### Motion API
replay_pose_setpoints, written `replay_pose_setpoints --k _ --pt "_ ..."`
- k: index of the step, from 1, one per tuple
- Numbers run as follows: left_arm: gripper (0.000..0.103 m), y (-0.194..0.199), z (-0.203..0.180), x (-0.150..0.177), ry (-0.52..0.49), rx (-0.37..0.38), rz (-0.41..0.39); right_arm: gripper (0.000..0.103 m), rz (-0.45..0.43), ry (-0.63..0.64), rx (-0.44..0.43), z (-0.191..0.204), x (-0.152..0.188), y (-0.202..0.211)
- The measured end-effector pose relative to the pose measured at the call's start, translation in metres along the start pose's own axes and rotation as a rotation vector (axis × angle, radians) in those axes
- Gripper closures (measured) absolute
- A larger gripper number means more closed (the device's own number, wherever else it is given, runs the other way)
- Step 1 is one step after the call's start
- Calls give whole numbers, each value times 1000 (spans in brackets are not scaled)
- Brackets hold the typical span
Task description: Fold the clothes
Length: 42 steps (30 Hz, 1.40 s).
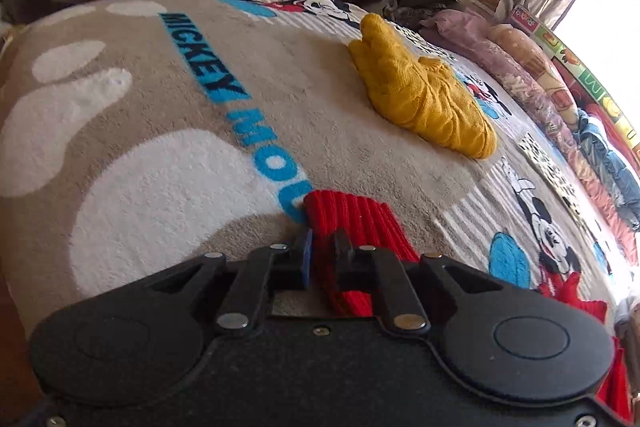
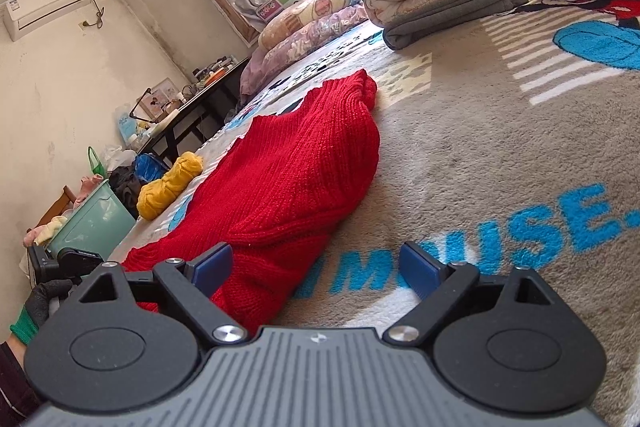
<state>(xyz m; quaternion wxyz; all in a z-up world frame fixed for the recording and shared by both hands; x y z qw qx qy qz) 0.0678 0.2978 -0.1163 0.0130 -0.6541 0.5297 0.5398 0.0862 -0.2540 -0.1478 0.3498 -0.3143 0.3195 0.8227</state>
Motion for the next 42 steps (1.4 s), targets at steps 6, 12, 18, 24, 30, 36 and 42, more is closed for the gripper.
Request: replay_pose_setpoints --k 6,12,18,24,30,36,42 --pt "68 19 -12 -3 -18 42 -60 14 1 -10 18 3 -3 4" --pt "42 36 -56 12 -113 198 -29 14 -22 98 78 24 -11 10" --pt "41 39 -94 39 -231 257 -3 19 -12 423 191 76 -30 -8" --pt "41 31 -107 55 -257 306 58 34 109 612 258 105 -57 -69" --pt "41 27 -116 56 -283 332 62 40 268 674 342 100 -85 -147" --pt "41 17 -119 62 -283 340 97 45 377 735 416 95 -95 -206" --pt "41 12 -116 59 -260 351 109 64 458 805 493 93 -100 -250"
Point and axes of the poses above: each gripper's, at about its wrist camera, not at the fingertips, and y roughly against the way its jaws point, z to its left, x to its underside, the point moved 3 cm from there along -y, roughly the way its jaws point, and after that the axes turned 7 degrees about -z, right-handed, at the moved point
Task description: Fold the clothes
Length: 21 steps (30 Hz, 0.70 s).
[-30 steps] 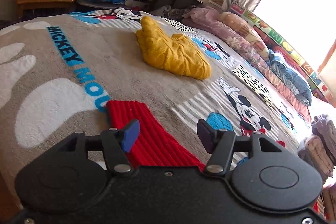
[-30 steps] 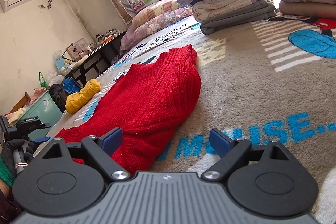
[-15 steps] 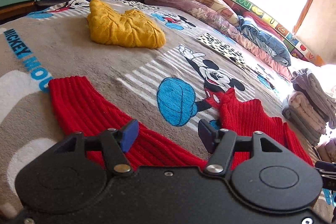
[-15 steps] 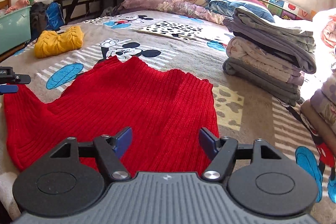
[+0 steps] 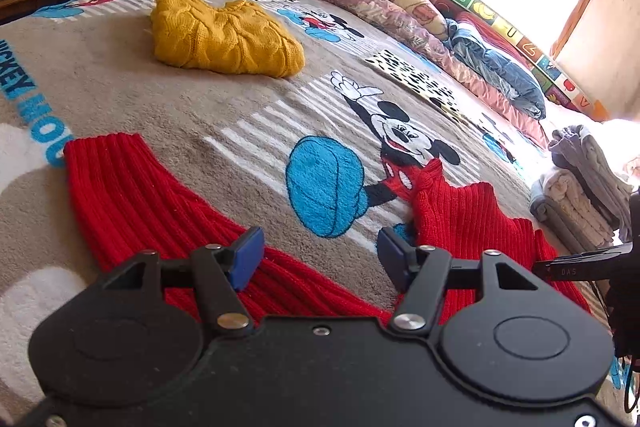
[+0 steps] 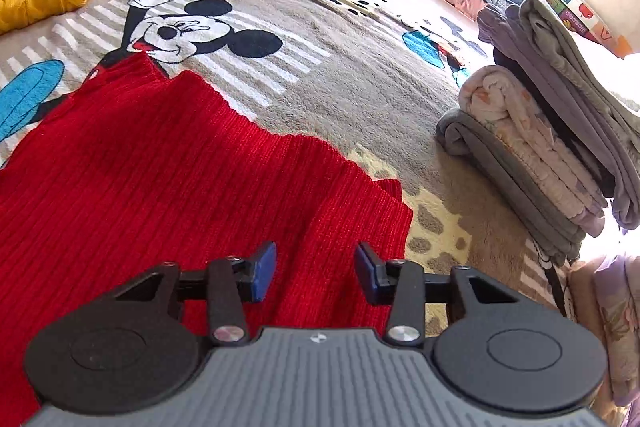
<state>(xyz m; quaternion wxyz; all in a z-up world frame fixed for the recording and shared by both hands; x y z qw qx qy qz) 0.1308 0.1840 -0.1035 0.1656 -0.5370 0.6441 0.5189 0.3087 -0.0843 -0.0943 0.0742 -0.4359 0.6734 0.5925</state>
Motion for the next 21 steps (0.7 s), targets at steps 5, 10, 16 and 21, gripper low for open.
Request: replay_pose_setpoints --k 5,10,16,21 --pt "41 -1 4 -2 18 -2 1 67 44 -8 24 -7 -9 -17" --pt "41 -1 4 -2 14 -2 1 68 57 -71 -4 -15 -8 -23" --pt "41 -1 6 -2 19 -9 -2 92 -19 -201 -44 -37 -2 0" --pt "41 0 6 -2 17 -13 -8 93 -158 -418 -130 -75 14 43"
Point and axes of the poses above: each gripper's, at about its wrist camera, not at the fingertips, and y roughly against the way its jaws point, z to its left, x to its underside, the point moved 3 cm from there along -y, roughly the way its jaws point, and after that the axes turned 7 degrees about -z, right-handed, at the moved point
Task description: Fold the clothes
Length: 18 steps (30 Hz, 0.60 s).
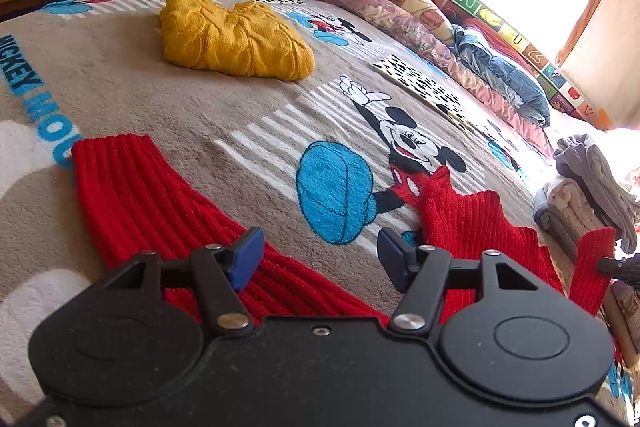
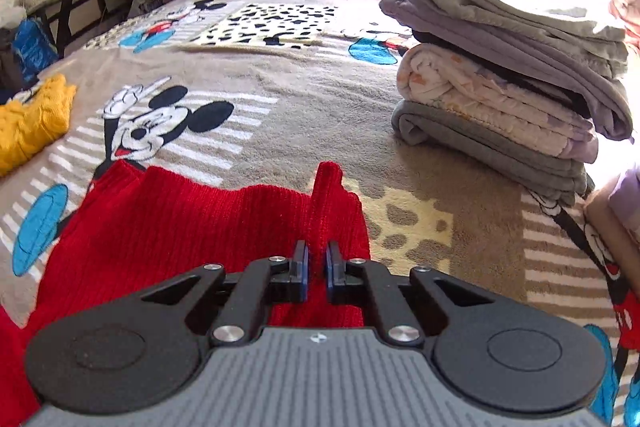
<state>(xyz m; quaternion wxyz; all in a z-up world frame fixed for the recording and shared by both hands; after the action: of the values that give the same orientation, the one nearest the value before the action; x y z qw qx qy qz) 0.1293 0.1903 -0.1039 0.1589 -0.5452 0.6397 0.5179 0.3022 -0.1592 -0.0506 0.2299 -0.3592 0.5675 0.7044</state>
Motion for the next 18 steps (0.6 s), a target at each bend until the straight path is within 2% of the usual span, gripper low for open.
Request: replay_pose_setpoints --k 7,13,18 --pt "41 3 -1 0 -4 2 -14 93 -214 -335 -103 -69 18 87" --pt "41 8 -3 2 -11 12 -27 93 -376 -530 -144 -125 59 151" --pt "41 15 -5 5 -23 22 -39 93 -461 -677 -144 -168 101 184"
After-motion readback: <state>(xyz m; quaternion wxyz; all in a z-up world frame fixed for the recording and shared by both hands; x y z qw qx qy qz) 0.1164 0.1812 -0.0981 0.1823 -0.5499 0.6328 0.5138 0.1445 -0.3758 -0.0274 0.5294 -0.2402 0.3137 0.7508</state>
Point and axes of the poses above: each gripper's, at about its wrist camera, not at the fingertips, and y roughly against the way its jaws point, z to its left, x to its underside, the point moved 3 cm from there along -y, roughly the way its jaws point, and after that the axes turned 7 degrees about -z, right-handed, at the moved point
